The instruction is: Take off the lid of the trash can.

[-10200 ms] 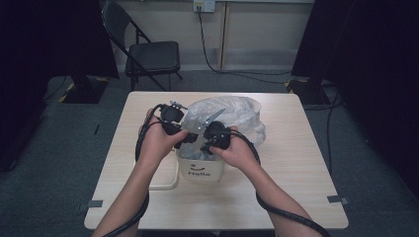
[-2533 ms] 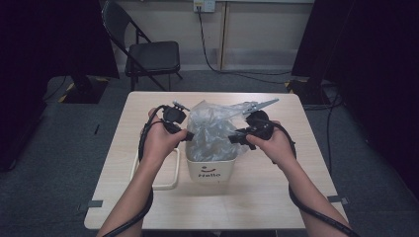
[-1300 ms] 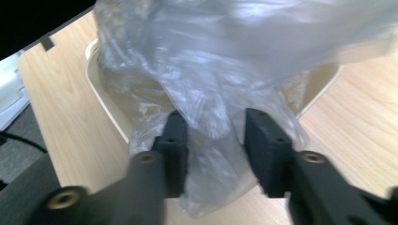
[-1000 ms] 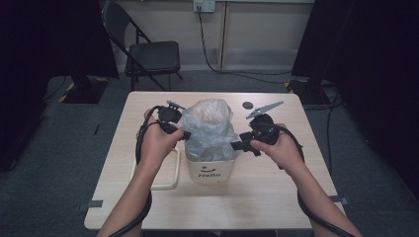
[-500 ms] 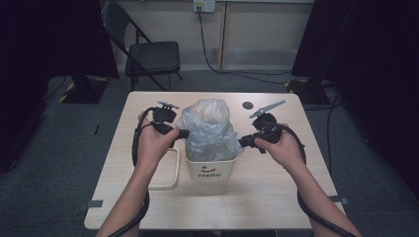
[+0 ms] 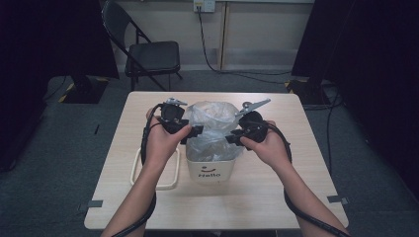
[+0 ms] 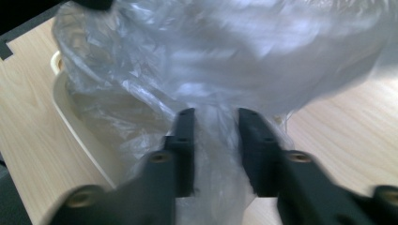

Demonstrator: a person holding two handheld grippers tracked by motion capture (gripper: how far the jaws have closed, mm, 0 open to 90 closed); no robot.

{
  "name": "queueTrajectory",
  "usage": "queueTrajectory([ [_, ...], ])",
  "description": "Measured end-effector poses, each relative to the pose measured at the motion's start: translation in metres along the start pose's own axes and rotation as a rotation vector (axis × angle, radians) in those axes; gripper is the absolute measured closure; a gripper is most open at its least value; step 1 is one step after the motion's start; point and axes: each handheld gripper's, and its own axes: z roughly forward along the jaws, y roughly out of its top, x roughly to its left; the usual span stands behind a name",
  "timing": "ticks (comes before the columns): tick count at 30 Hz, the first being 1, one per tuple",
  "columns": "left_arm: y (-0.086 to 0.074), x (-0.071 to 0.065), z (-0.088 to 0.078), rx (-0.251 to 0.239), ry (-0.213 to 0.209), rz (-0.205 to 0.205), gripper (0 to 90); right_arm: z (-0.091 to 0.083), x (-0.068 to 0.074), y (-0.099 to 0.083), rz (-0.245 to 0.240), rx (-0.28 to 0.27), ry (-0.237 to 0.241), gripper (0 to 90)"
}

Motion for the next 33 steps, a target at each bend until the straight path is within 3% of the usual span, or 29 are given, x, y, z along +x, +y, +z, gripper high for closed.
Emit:
queueTrajectory([
  [1,0.000,0.000,0.000,0.000,0.000,0.000,38.1,0.000,0.000,0.000,0.000,0.000,0.000,74.1],
  [3,0.004,0.006,0.000,-0.016,0.042,-0.002,37.2,0.002,-0.004,-0.003,0.023,0.002,0.004,81.1],
  [7,0.007,0.010,0.009,0.028,0.071,0.030,42.4,-0.007,-0.014,-0.008,0.063,-0.013,0.013,82.1],
  [9,0.007,0.009,0.012,0.049,0.070,0.054,51.0,-0.011,-0.016,-0.010,0.067,-0.021,0.030,82.2],
  [10,0.008,0.005,0.022,0.095,0.060,0.099,56.5,-0.016,-0.018,-0.013,0.064,-0.023,0.022,81.8],
  [11,0.008,0.005,0.022,0.095,0.060,0.099,60.8,-0.016,-0.018,-0.013,0.064,-0.023,0.022,81.8],
  [12,0.009,0.001,0.031,0.137,0.050,0.106,73.5,-0.021,-0.020,-0.017,0.072,-0.028,0.030,81.7],
  [13,0.009,0.001,0.031,0.137,0.050,0.106,77.7,-0.022,-0.021,-0.019,0.076,-0.032,0.032,81.7],
  [14,0.010,-0.002,0.040,0.187,0.053,0.114,84.6,-0.025,-0.023,-0.022,0.082,-0.032,0.027,82.4],
  [15,0.010,-0.002,0.040,0.187,0.053,0.114,86.7,-0.025,-0.023,-0.022,0.082,-0.032,0.027,82.4],
  [16,0.010,-0.003,0.044,0.185,0.031,0.088,88.3,-0.029,-0.028,-0.027,0.087,-0.030,0.013,84.2],
  [17,0.010,-0.003,0.044,0.185,0.031,0.088,88.4,-0.031,-0.030,-0.030,0.094,-0.021,0.011,85.1],
  [18,0.012,-0.002,0.041,0.168,0.026,0.063,89.8,-0.034,-0.034,-0.034,0.092,-0.007,0.003,86.0],
  [20,0.013,-0.001,0.038,0.183,0.051,0.062,90.0,-0.037,-0.042,-0.042,0.102,0.009,-0.020,86.1],
  [23,0.012,0.001,0.035,0.197,0.046,0.049,90.0,-0.038,-0.051,-0.052,0.126,0.014,-0.022,86.0],
  [25,0.009,0.004,0.033,0.211,0.043,0.040,90.0,-0.038,-0.052,-0.056,0.135,0.008,-0.026,80.6],
  [26,0.008,0.005,0.033,0.214,0.048,0.043,90.0,-0.037,-0.052,-0.056,0.133,-0.004,-0.044,73.5],
  [27,0.008,0.005,0.033,0.214,0.048,0.043,90.0,-0.037,-0.052,-0.056,0.133,-0.004,-0.044,73.5],
  [28,0.005,0.005,0.031,0.207,0.038,0.035,90.0,-0.038,-0.049,-0.052,0.116,-0.039,-0.054,58.3],
  [29,0.005,0.005,0.031,0.207,0.038,0.035,90.0,-0.038,-0.049,-0.052,0.116,-0.039,-0.054,58.3],
  [30,0.005,0.005,0.028,0.195,0.025,0.032,90.0,-0.041,-0.043,-0.044,0.089,-0.074,-0.057,47.6],
  [31,0.005,0.005,0.028,0.195,0.025,0.032,90.0,-0.041,-0.043,-0.044,0.089,-0.074,-0.057,47.6],
  [32,0.005,0.003,0.025,0.190,0.031,0.036,90.0,-0.044,-0.033,-0.030,0.066,-0.105,-0.053,38.0],
  [33,0.005,0.003,0.025,0.190,0.031,0.036,90.0,-0.044,-0.033,-0.030,0.066,-0.105,-0.053,38.0],
])
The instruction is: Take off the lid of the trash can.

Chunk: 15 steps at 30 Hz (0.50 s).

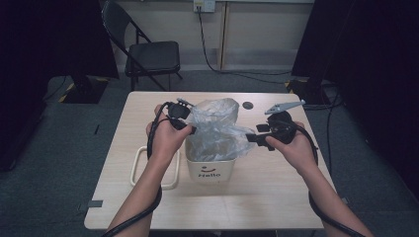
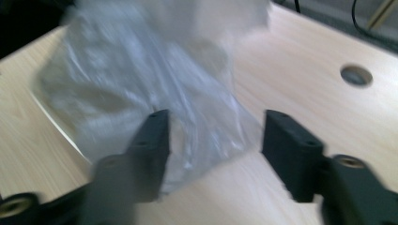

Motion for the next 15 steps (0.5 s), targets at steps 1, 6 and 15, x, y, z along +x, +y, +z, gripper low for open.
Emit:
queueTrajectory([
  [1,0.000,-0.001,-0.001,-0.003,-0.008,-0.005,90.0,0.001,0.004,0.004,-0.012,-0.006,0.002,37.0],
  [6,-0.001,-0.002,-0.003,-0.008,-0.020,-0.001,90.0,0.023,0.033,0.028,-0.073,-0.006,-0.001,34.0],
  [15,-0.004,0.008,0.000,-0.015,-0.032,-0.035,90.0,0.077,0.041,0.032,-0.009,0.060,0.060,76.6],
])
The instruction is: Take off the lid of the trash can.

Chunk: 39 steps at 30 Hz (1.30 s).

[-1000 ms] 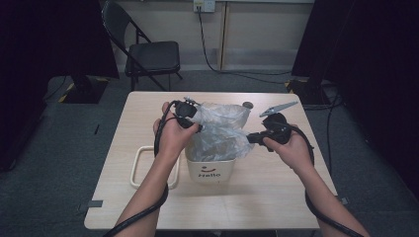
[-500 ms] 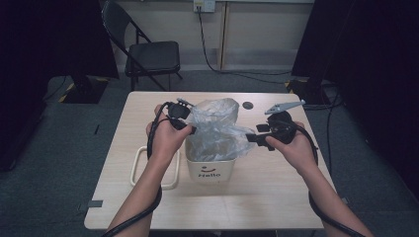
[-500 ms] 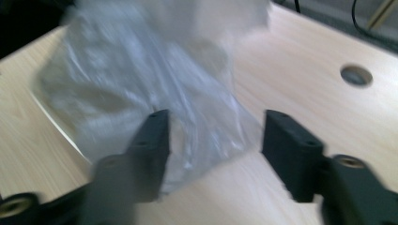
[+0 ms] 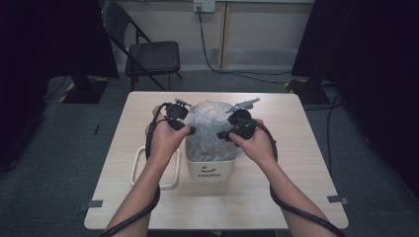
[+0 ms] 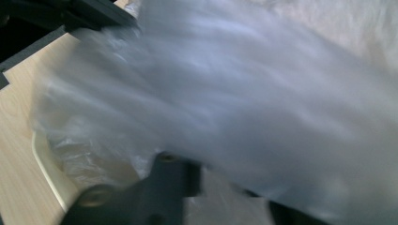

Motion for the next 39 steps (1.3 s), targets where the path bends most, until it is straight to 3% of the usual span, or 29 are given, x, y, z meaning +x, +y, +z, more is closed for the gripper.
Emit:
queueTrajectory([
  [3,-0.003,0.010,-0.002,-0.005,0.008,-0.022,90.0,-0.003,-0.006,-0.002,0.036,-0.001,0.010,81.6],
  [5,-0.007,0.019,-0.004,-0.009,0.017,-0.055,90.0,-0.016,-0.018,-0.006,0.060,-0.014,-0.019,85.6],
  [7,-0.008,0.021,-0.005,-0.009,0.016,-0.058,90.0,-0.028,-0.029,-0.011,0.104,-0.027,-0.027,85.9],
  [10,-0.010,0.021,-0.008,-0.005,0.036,-0.057,90.0,-0.042,-0.042,-0.022,0.121,-0.018,-0.076,85.9],
  [13,-0.010,0.020,-0.008,-0.003,0.037,-0.058,90.0,-0.050,-0.052,-0.031,0.157,-0.025,-0.092,85.7],
  [16,-0.011,0.020,-0.007,0.005,0.048,-0.060,90.0,-0.060,-0.070,-0.052,0.207,-0.014,-0.118,85.3],
  [23,-0.013,0.024,-0.005,0.004,0.054,-0.080,90.0,-0.059,-0.087,-0.079,0.254,0.029,-0.131,85.3],
  [28,-0.015,0.025,-0.003,-0.001,0.045,-0.081,90.0,-0.039,-0.090,-0.097,0.260,0.094,-0.116,84.1],
  [32,-0.013,0.023,-0.007,-0.020,0.033,-0.067,89.4,-0.040,-0.088,-0.096,0.269,0.055,-0.080,84.1],
  [33,-0.013,0.023,-0.007,-0.020,0.033,-0.067,84.2,-0.040,-0.088,-0.096,0.269,0.055,-0.080,84.1],
  [34,-0.012,0.020,-0.008,-0.056,0.040,-0.058,74.1,-0.046,-0.085,-0.089,0.263,0.032,-0.069,84.3],
  [37,-0.010,0.015,-0.012,-0.075,0.032,-0.057,69.4,-0.053,-0.080,-0.082,0.245,0.016,-0.059,84.2],
  [38,-0.008,0.009,-0.016,-0.118,0.030,-0.048,54.2,-0.059,-0.074,-0.075,0.227,0.007,-0.044,83.9],
  [39,-0.008,0.009,-0.016,-0.118,0.030,-0.048,48.7,-0.059,-0.074,-0.075,0.227,0.007,-0.044,83.9],
])
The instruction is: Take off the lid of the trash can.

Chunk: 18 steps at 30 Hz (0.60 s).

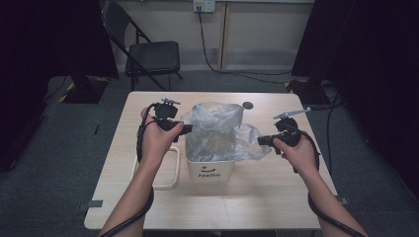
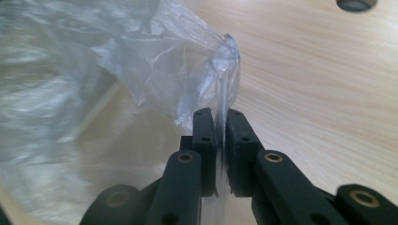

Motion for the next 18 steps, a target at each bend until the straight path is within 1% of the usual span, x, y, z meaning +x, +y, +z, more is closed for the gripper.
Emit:
queueTrajectory([
  [1,0.002,-0.004,-0.004,-0.011,0.008,0.010,48.7,-0.003,0.004,0.002,-0.012,-0.007,0.012,83.6],
  [2,0.004,-0.010,-0.008,-0.020,-0.004,0.017,44.9,-0.010,0.016,0.008,-0.036,-0.034,0.053,83.5],
  [3,0.005,-0.013,-0.009,-0.030,-0.013,0.017,42.1,-0.012,0.020,0.009,-0.044,-0.039,0.067,83.2],
  [4,0.005,-0.013,-0.009,-0.030,-0.013,0.017,40.3,-0.012,0.020,0.009,-0.044,-0.039,0.067,83.2],
  [5,0.007,-0.018,-0.014,-0.049,-0.039,0.015,40.6,-0.016,0.034,0.013,-0.078,-0.039,0.094,83.1],
  [6,0.008,-0.022,-0.015,-0.047,-0.043,0.026,40.8,-0.017,0.040,0.015,-0.094,-0.036,0.101,83.0],
  [7,0.008,-0.025,-0.016,-0.043,-0.051,0.030,41.1,-0.018,0.049,0.017,-0.121,-0.028,0.118,82.7],
  [8,0.008,-0.025,-0.016,-0.043,-0.051,0.030,44.0,-0.018,0.054,0.018,-0.139,-0.022,0.124,82.6],
  [9,0.008,-0.032,-0.017,-0.022,-0.104,0.024,46.1,-0.017,0.062,0.019,-0.162,-0.011,0.138,82.3],
  [10,0.007,-0.035,-0.016,-0.020,-0.128,0.015,44.6,-0.016,0.067,0.020,-0.177,-0.005,0.150,82.2],
  [11,0.007,-0.037,-0.015,-0.017,-0.140,0.011,43.4,-0.014,0.072,0.020,-0.194,0.005,0.167,82.1],
  [13,0.005,-0.041,-0.012,-0.003,-0.136,0.024,42.8,-0.007,0.084,0.019,-0.235,0.035,0.194,82.0],
  [15,0.003,-0.044,-0.007,0.009,-0.158,0.024,41.3,-0.002,0.093,0.018,-0.260,0.055,0.209,81.6],
  [16,0.003,-0.044,-0.007,0.009,-0.158,0.024,41.0,0.000,0.096,0.017,-0.265,0.058,0.214,81.3],
  [17,0.001,-0.046,-0.002,0.036,-0.181,0.028,41.7,0.003,0.100,0.017,-0.272,0.063,0.217,81.0],
  [18,0.001,-0.046,-0.002,0.036,-0.181,0.028,42.2,0.003,0.100,0.017,-0.272,0.063,0.217,81.0],
])
